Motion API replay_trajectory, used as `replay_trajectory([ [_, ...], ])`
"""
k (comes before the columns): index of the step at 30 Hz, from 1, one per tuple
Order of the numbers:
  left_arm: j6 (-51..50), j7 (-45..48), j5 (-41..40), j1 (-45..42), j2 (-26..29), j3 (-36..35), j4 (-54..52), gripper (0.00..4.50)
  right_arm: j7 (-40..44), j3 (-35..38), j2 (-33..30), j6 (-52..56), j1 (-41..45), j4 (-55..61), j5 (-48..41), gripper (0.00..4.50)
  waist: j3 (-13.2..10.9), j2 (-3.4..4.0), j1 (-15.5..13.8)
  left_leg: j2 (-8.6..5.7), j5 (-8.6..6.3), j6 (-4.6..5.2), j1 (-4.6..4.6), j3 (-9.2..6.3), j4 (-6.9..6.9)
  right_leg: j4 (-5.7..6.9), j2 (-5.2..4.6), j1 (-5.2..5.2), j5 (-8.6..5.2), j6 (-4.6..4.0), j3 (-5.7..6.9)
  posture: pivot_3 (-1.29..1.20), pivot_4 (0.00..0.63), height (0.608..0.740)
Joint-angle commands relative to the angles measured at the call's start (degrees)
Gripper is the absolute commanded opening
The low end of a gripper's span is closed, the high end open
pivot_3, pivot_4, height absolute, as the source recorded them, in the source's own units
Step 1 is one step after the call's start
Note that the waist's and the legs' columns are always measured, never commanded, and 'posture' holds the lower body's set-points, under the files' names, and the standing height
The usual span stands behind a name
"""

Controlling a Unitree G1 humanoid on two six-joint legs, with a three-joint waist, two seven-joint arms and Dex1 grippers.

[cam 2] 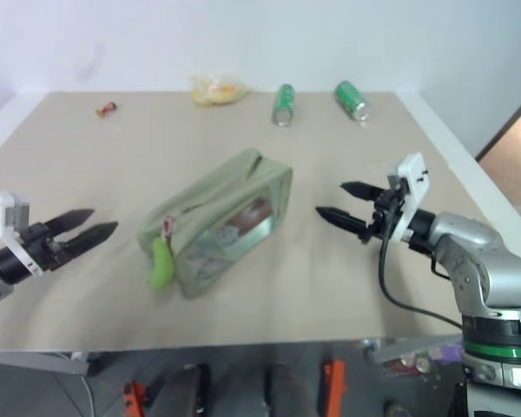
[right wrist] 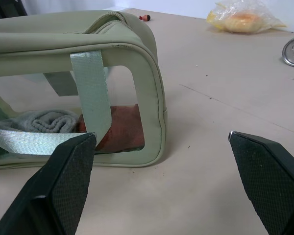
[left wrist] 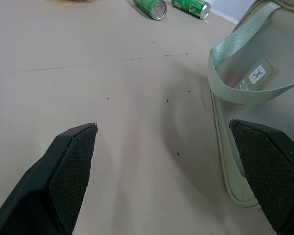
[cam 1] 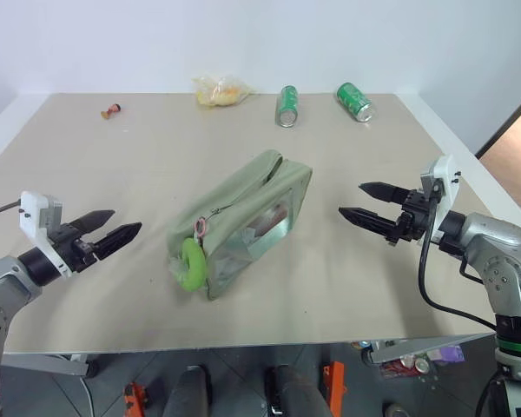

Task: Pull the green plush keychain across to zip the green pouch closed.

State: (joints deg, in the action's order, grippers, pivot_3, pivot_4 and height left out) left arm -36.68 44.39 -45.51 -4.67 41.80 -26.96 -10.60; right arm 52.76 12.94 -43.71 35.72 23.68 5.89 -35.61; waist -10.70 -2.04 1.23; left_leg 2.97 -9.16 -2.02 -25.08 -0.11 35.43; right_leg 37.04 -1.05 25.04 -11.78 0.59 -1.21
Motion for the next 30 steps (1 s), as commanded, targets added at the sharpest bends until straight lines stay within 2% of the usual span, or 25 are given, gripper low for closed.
replay_trajectory([
  [1,-0.5,2.2,-0.5,0.7,2.3,-0.8,-1.5,4.50,1.0,-0.4,-0.9,-2.0,2.2,0.9,0.9,4.49,0.0,0.00,0.1,0.00,0.00,0.00,0.00,0.00,0.00,0.00,0.00,0.00,0.00,0.00,0.00,0.00,0.150,0.740],
  [4,-2.2,4.8,-1.7,0.0,4.9,-1.7,-0.6,4.50,2.1,-1.6,-1.4,-4.1,5.6,-0.5,2.4,4.49,0.0,0.01,0.1,0.03,0.00,0.00,0.01,0.06,-0.01,0.03,0.01,0.05,0.00,-0.01,-0.02,0.00,0.150,0.740],
  [9,-5.7,7.3,-6.3,-6.5,8.1,-2.6,0.3,4.50,5.5,-3.0,-3.1,-5.1,13.6,-3.0,3.1,4.49,0.0,0.02,0.0,0.04,0.00,0.00,-0.01,0.06,0.00,0.05,0.03,0.08,0.01,-0.03,-0.01,0.00,0.150,0.740],
  [16,-9.9,12.5,-11.5,-16.6,13.4,-0.5,0.0,4.50,18.8,-10.8,-5.7,-6.2,27.5,-5.3,3.9,4.49,-0.1,0.01,0.1,0.03,0.00,0.00,-0.08,0.12,-0.05,0.04,0.01,0.17,-0.01,-0.01,-0.03,0.00,0.150,0.740],
  [20,-11.3,13.5,-13.7,-22.0,12.9,1.4,-0.6,4.50,25.9,-16.6,-3.6,-9.1,31.5,-6.4,5.7,4.49,-0.1,0.00,0.1,0.15,-0.03,0.02,-0.04,0.10,-0.08,0.06,0.16,0.16,-0.04,-0.05,-0.03,0.00,0.150,0.740],
  [23,-11.7,13.2,-13.6,-25.6,11.9,4.9,-2.0,4.50,30.0,-22.4,0.2,-12.5,34.8,-9.6,9.4,4.49,-0.1,0.00,0.1,0.20,-0.03,0.02,-0.03,0.09,-0.06,0.12,0.22,0.16,0.02,0.03,-0.05,0.00,0.150,0.740],
  [30,-11.5,12.4,-14.0,-25.8,10.1,6.6,-3.8,4.50,33.8,-27.2,6.5,-19.3,38.9,-19.1,15.1,4.49,-0.1,0.01,0.1,0.22,-0.02,0.02,-0.03,0.08,0.01,0.22,0.27,0.16,0.11,0.13,-0.07,0.00,0.150,0.740],
])
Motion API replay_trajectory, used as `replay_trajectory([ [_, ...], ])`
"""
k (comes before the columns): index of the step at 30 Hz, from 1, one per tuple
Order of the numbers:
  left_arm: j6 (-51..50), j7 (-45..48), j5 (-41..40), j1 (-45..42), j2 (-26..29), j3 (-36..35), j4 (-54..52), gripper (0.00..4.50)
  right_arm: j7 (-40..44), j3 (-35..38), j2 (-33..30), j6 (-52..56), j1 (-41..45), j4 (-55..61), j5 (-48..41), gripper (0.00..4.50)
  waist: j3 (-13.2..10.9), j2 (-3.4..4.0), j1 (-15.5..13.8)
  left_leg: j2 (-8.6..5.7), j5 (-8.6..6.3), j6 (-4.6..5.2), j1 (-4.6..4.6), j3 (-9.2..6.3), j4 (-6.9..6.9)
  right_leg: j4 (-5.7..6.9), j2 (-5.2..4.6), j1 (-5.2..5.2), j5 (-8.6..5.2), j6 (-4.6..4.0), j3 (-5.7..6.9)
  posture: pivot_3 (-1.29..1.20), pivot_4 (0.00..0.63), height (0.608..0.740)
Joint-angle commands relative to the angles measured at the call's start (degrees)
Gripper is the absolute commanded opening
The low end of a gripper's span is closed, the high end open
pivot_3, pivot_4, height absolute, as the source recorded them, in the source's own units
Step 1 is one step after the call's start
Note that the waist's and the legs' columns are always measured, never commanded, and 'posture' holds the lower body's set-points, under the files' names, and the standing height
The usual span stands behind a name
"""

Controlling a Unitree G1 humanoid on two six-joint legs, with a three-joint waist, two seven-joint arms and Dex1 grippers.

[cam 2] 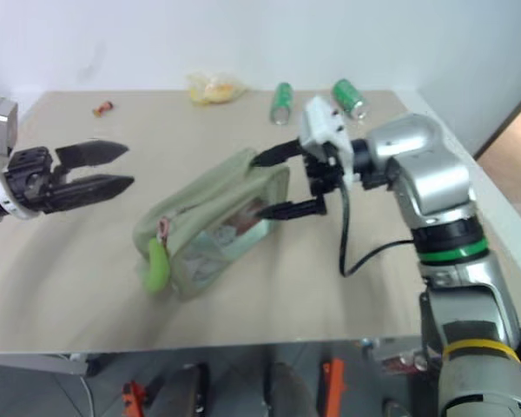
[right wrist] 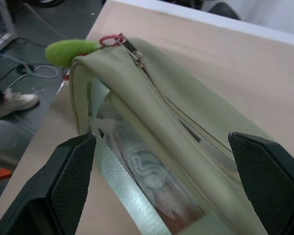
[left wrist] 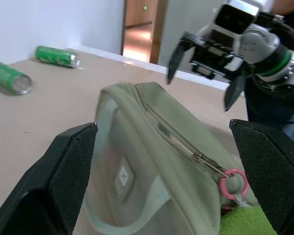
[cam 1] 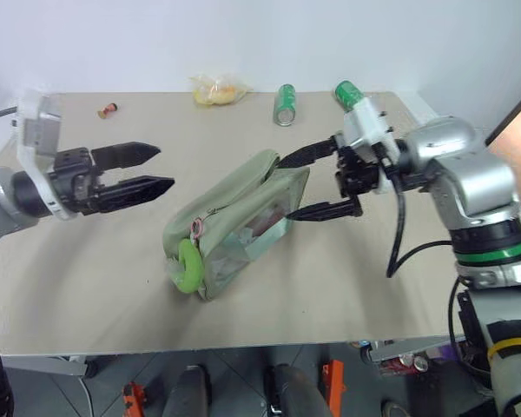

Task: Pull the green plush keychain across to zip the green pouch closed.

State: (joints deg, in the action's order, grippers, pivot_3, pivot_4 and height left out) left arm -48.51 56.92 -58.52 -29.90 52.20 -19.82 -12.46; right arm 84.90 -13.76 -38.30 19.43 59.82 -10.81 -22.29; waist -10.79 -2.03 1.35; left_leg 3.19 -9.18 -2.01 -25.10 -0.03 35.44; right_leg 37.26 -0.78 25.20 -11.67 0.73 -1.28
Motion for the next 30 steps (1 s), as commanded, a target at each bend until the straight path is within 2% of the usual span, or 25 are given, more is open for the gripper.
replay_trajectory([
  [1,0.5,-0.2,-0.8,-0.2,-0.4,-0.5,-2.1,4.50,2.2,-0.6,1.8,-3.4,3.2,-3.3,2.1,4.49,0.0,0.00,0.0,0.00,0.00,0.00,0.00,0.00,0.00,0.00,0.00,0.00,0.00,0.01,0.00,0.00,0.150,0.740],
  [7,0.8,-1.0,-0.2,0.8,-1.5,-0.8,-2.6,4.50,5.5,-1.9,4.2,-6.5,5.1,-7.7,4.5,4.49,0.0,0.00,0.0,0.02,0.00,0.00,0.00,-0.02,-0.01,0.03,0.04,0.00,0.02,0.03,0.00,0.00,0.150,0.740],
  [11,1.1,-1.3,-0.3,1.0,-1.7,-1.4,-2.6,4.50,6.6,-2.7,5.3,-8.3,5.5,-9.9,6.1,3.46,0.0,0.00,0.0,0.03,0.00,0.00,0.02,-0.02,0.00,0.06,0.05,0.00,0.02,0.03,0.00,0.00,0.150,0.740],
  [15,0.9,-1.8,-1.3,1.0,-1.8,-2.1,-3.2,4.50,6.8,-3.2,6.3,-10.6,5.8,-12.7,7.9,1.91,0.0,0.00,0.0,0.03,0.00,-0.01,0.03,-0.02,0.01,0.10,0.06,0.00,0.02,0.02,0.00,0.00,0.150,0.740],
  [16,0.9,-1.8,-1.5,1.0,-1.9,-2.1,-3.4,4.50,7.0,-3.4,6.4,-10.8,5.8,-12.9,8.0,1.76,0.0,0.00,0.0,0.03,0.00,-0.01,0.03,-0.02,0.01,0.10,0.06,0.00,0.02,0.02,0.00,0.00,0.150,0.740],
  [18,0.8,-1.7,-1.7,1.0,-1.9,-1.9,-3.9,4.50,7.2,-3.5,6.7,-11.3,5.7,-13.3,8.3,0.91,0.0,0.00,0.0,0.04,0.00,-0.01,0.03,-0.02,0.01,0.10,0.06,0.00,0.02,0.02,0.00,0.00,0.150,0.740],
  [19,0.8,-1.7,-1.8,0.9,-1.9,-1.7,-4.2,4.50,7.3,-3.6,6.9,-11.5,5.6,-13.3,8.5,0.71,0.0,0.00,0.0,0.04,0.01,-0.01,0.03,-0.03,0.01,0.10,0.06,0.00,0.02,0.02,0.00,0.00,0.150,0.740],
  [20,0.8,-1.7,-1.9,0.8,-1.9,-1.6,-4.3,4.50,7.4,-3.7,7.0,-11.7,5.5,-13.4,8.6,0.23,0.0,0.00,0.0,0.04,0.00,-0.01,0.03,-0.02,0.01,0.10,0.06,0.00,0.02,0.02,0.00,0.00,0.150,0.740],
  [21,0.8,-1.7,-1.9,0.6,-2.0,-1.4,-4.4,4.50,7.4,-3.7,7.0,-11.7,5.4,-13.3,8.6,0.02,0.0,0.00,0.0,0.04,0.00,-0.01,0.03,-0.02,0.01,0.10,0.06,0.00,0.02,0.02,0.00,0.00,0.150,0.740],
  [28,1.2,-2.0,-1.4,0.2,-2.6,-0.7,-4.3,4.50,7.4,-3.9,6.3,-11.7,4.0,-12.1,8.7,0.02,0.0,0.00,0.0,0.04,0.01,-0.01,0.05,-0.03,0.04,0.15,0.07,0.00,0.03,0.01,0.00,0.00,0.150,0.740],
  [30,1.3,-2.1,-1.5,0.2,-2.8,-0.8,-4.2,4.50,4.7,-3.0,6.5,-13.2,4.3,-13.1,10.1,0.02,0.0,0.00,0.0,0.04,0.01,-0.02,0.05,-0.03,0.04,0.15,0.08,0.00,0.02,0.01,0.00,0.00,0.150,0.740],
])
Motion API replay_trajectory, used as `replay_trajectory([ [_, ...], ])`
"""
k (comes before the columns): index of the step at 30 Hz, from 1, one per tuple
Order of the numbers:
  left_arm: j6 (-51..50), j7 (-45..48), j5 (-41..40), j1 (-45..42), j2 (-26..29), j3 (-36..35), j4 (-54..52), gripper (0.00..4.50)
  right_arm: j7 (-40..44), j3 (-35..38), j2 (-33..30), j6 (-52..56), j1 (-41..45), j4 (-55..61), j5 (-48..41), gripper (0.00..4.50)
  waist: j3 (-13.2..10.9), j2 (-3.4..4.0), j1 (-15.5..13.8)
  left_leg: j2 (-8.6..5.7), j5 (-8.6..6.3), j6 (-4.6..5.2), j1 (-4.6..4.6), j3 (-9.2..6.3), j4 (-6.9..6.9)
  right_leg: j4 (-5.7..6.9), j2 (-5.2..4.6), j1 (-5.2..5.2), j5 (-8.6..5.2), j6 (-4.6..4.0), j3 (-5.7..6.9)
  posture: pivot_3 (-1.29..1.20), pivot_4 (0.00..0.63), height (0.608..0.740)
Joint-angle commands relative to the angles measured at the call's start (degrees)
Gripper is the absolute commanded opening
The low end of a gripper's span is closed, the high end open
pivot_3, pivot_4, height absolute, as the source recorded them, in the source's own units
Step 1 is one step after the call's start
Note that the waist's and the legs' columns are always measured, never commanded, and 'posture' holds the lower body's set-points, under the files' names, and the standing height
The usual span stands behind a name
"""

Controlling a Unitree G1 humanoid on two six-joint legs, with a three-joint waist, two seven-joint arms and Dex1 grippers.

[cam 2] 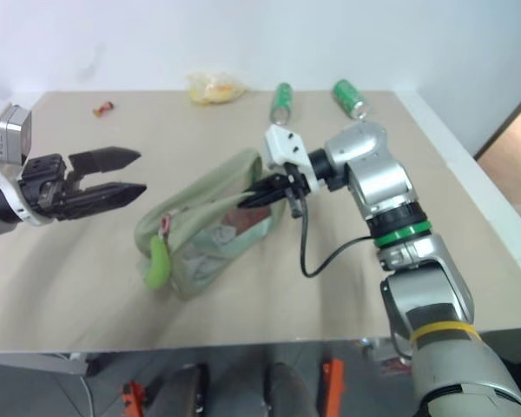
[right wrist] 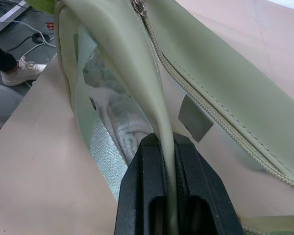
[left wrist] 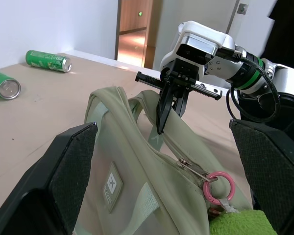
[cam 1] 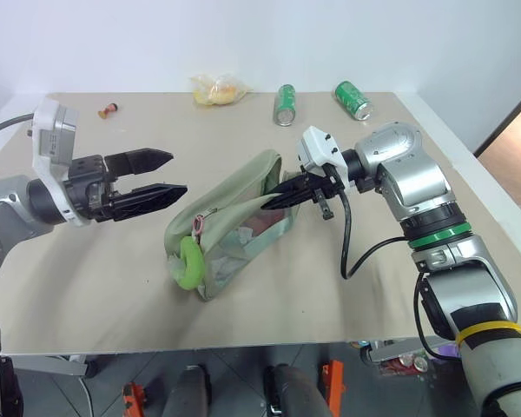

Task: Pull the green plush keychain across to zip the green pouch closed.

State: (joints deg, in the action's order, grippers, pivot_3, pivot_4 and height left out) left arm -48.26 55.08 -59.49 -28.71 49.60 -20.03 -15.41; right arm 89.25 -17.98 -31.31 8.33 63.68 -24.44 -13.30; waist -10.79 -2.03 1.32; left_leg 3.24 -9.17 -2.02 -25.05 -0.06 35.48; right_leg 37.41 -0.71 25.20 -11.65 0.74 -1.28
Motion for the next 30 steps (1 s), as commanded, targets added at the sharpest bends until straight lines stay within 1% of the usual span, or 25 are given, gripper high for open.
replay_trajectory([
  [1,1.1,-0.4,-0.7,-0.9,-0.4,-0.8,-1.1,4.50,-1.6,1.7,-0.2,-2.9,1.1,-0.7,2.0,0.02,0.0,0.00,0.0,0.00,0.00,0.00,0.00,0.00,0.00,0.00,0.00,0.00,0.00,0.00,0.00,0.00,0.150,0.740],
  [6,1.4,-1.2,0.0,0.9,-1.1,-2.4,2.1,4.50,-6.9,5.7,0.0,-5.4,7.6,-9.1,2.5,0.02,0.0,0.01,0.0,0.00,0.05,-0.06,0.00,0.00,0.05,0.02,0.00,0.00,0.06,-0.04,-0.01,0.00,0.150,0.740],
  [10,1.5,-1.8,-0.2,1.8,-1.7,-3.2,3.5,4.50,-10.1,7.4,0.3,-7.5,10.8,-13.5,3.5,0.02,0.0,0.01,0.0,0.01,0.07,-0.07,-0.01,0.00,0.07,0.02,0.00,0.00,0.04,-0.13,-0.01,0.00,0.150,0.740],
  [15,2.6,-2.0,2.1,3.5,-2.2,-2.5,6.7,4.50,-9.8,7.1,0.1,-8.6,10.0,-10.1,4.5,0.02,0.0,0.01,0.0,0.02,0.06,-0.07,-0.02,0.00,-0.04,0.01,0.03,0.04,0.04,-0.04,-0.02,0.00,0.150,0.740],
  [22,2.7,-2.0,2.6,3.5,-2.6,-2.8,6.8,4.50,-11.0,6.3,1.4,-7.3,7.3,-7.1,5.4,0.02,0.0,0.01,0.0,0.12,0.06,-0.08,-0.04,-0.01,-0.07,0.02,0.12,0.07,0.04,-0.07,-0.02,0.00,0.150,0.740],
  [30,2.6,-2.3,2.0,3.6,-2.3,-3.8,6.2,4.50,-12.3,5.9,3.5,-1.7,4.1,-2.6,5.2,0.02,0.0,0.01,0.0,0.17,0.06,-0.08,0.00,-0.01,0.00,0.07,0.16,0.06,0.09,-0.13,-0.02,0.00,0.150,0.740],
])
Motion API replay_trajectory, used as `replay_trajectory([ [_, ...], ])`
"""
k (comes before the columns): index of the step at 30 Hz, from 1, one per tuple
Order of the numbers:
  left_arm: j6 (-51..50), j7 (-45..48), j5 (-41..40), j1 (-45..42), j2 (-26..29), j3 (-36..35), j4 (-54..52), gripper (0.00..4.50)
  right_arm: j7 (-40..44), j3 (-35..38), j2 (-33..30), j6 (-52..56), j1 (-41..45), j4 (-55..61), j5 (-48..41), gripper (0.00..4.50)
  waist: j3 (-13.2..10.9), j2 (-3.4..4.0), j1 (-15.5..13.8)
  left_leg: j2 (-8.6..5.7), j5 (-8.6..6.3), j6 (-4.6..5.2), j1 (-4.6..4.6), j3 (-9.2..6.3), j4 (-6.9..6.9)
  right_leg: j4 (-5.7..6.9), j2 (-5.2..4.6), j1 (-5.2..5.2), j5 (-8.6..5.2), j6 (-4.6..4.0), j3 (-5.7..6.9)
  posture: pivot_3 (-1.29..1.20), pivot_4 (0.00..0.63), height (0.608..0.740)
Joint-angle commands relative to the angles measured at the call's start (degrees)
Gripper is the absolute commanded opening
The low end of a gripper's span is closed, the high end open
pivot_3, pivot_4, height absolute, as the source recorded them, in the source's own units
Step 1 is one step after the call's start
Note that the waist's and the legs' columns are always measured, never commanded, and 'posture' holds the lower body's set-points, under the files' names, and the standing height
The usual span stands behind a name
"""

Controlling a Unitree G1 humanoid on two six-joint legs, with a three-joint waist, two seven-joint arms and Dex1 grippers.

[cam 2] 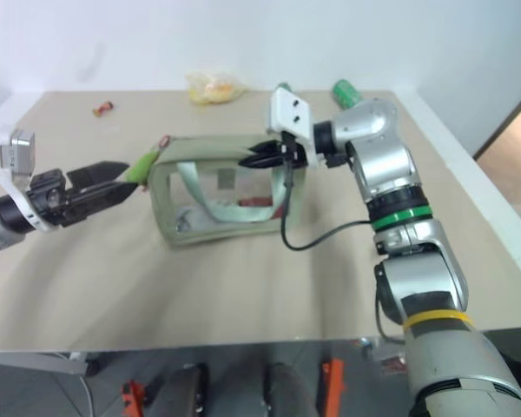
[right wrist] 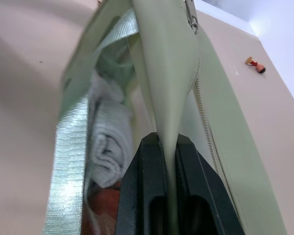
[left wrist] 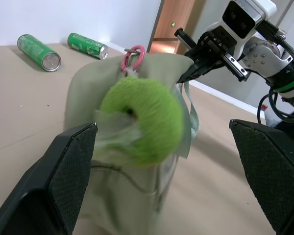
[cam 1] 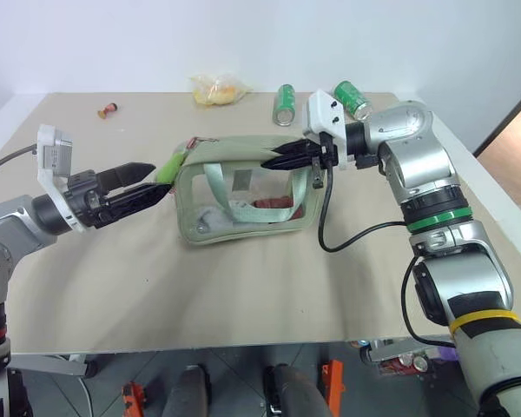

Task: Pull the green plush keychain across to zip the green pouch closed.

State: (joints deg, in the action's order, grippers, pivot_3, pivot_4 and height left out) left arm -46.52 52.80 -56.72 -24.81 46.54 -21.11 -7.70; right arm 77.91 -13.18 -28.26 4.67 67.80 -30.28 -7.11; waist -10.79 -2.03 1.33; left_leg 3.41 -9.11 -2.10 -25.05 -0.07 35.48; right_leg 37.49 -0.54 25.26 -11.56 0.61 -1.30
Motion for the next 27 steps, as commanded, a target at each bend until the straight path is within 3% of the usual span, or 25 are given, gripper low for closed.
replay_trajectory([
  [1,0.9,-0.1,-0.7,-0.3,0.8,-2.8,-1.6,4.50,-1.1,1.0,0.6,2.6,-0.3,3.6,-0.8,0.02,0.0,0.00,0.0,0.01,0.00,0.00,0.00,0.00,0.00,0.01,0.02,0.00,0.00,-0.01,0.00,0.00,0.150,0.740],
  [8,0.3,0.1,-0.9,-0.9,1.1,-2.0,-4.7,4.50,-0.9,1.0,0.9,6.2,-0.6,4.4,-0.9,0.02,0.0,0.00,0.0,0.08,0.00,0.00,0.01,0.00,0.00,0.03,0.10,0.00,0.01,-0.05,0.00,0.00,0.150,0.740],
  [17,0.0,0.5,-1.7,-4.1,0.6,0.5,-7.8,4.50,-2.8,5.6,2.3,11.6,2.2,3.0,-5.5,3.05,0.0,0.00,0.0,0.10,0.00,0.00,0.02,-0.01,0.04,0.06,0.13,0.00,0.05,-0.08,0.00,0.00,0.150,0.740],
  [22,0.0,1.0,-1.6,-5.4,0.4,1.8,-7.8,4.50,1.8,12.6,0.0,15.3,4.0,3.2,-14.2,3.05,0.0,0.00,0.0,0.11,0.00,0.00,0.01,-0.02,0.03,0.06,0.16,0.00,0.03,-0.08,-0.01,0.00,0.150,0.740],
  [27,0.3,1.4,-1.3,-5.7,0.5,2.4,-7.1,4.50,5.3,14.2,-5.8,15.4,3.5,2.1,-14.9,3.05,0.0,0.00,-0.1,0.10,0.00,0.00,0.00,-0.02,0.03,0.05,0.15,-0.01,0.00,-0.07,-0.01,0.00,0.150,0.740],
])
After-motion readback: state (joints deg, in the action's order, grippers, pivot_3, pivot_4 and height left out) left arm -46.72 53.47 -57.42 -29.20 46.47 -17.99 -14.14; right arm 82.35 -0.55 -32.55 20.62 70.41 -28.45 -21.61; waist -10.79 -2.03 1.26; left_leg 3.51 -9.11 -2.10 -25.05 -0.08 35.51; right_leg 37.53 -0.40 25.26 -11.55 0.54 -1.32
